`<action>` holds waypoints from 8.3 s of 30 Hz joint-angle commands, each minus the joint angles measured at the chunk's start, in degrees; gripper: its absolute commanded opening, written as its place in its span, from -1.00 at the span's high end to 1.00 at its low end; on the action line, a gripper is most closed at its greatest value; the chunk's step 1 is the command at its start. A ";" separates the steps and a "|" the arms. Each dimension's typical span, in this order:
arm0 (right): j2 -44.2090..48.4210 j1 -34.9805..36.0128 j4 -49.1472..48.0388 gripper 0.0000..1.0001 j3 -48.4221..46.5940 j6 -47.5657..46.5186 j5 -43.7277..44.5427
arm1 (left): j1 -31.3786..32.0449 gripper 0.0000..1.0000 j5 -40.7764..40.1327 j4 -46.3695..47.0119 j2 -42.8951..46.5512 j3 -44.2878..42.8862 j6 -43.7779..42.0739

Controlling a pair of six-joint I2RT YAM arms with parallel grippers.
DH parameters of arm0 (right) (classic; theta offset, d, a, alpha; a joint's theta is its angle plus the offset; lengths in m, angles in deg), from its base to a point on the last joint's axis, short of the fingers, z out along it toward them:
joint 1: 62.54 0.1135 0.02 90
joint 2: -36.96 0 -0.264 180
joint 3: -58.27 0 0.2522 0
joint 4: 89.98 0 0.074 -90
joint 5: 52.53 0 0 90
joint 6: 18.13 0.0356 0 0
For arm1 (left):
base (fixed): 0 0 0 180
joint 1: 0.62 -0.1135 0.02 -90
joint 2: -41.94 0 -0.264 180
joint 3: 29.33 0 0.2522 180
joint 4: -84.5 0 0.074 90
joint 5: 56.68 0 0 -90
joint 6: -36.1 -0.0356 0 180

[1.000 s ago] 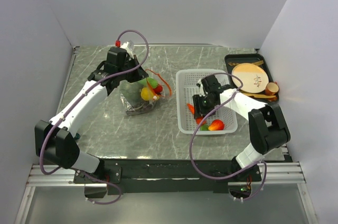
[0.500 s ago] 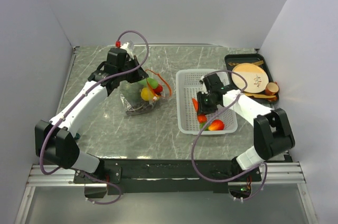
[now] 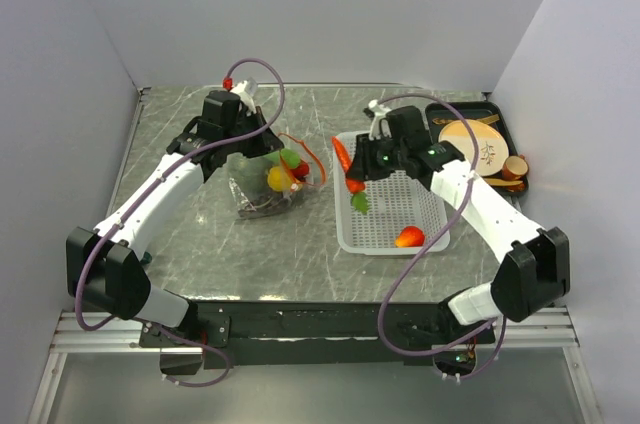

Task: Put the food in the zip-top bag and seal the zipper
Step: Place the fake vegetable in the zipper food storage bag, then adjust the zipper food storage bag at the center of the board.

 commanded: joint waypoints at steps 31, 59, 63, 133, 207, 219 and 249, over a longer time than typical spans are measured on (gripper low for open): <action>-17.23 8.21 -12.31 0.66 -13.15 3.50 -6.38 | 8.72 0.99 5.16 -6.15 0.10 -3.85 -6.11; -25.75 13.65 -33.84 0.48 -8.49 19.15 0.91 | 9.51 0.98 10.70 -1.85 0.10 -8.76 -1.81; -26.72 14.36 -30.17 0.46 -10.07 16.60 5.99 | 9.51 0.98 12.53 -2.01 -0.60 -12.36 -1.81; -6.32 8.74 -27.34 0.70 4.70 20.55 -2.25 | 6.26 0.98 -4.07 -3.43 4.58 -8.77 3.99; -10.54 3.73 -14.43 -0.11 -4.88 12.99 4.08 | 3.89 0.98 -5.12 -2.19 9.33 -1.74 1.36; -13.18 3.99 -12.32 0.13 -2.86 12.03 -0.66 | 3.10 0.99 -7.06 -1.84 10.03 -1.21 1.97; -10.72 9.26 -21.88 1.00 -15.61 15.44 -10.60 | -2.97 0.98 -8.91 -13.70 4.77 -13.07 -3.56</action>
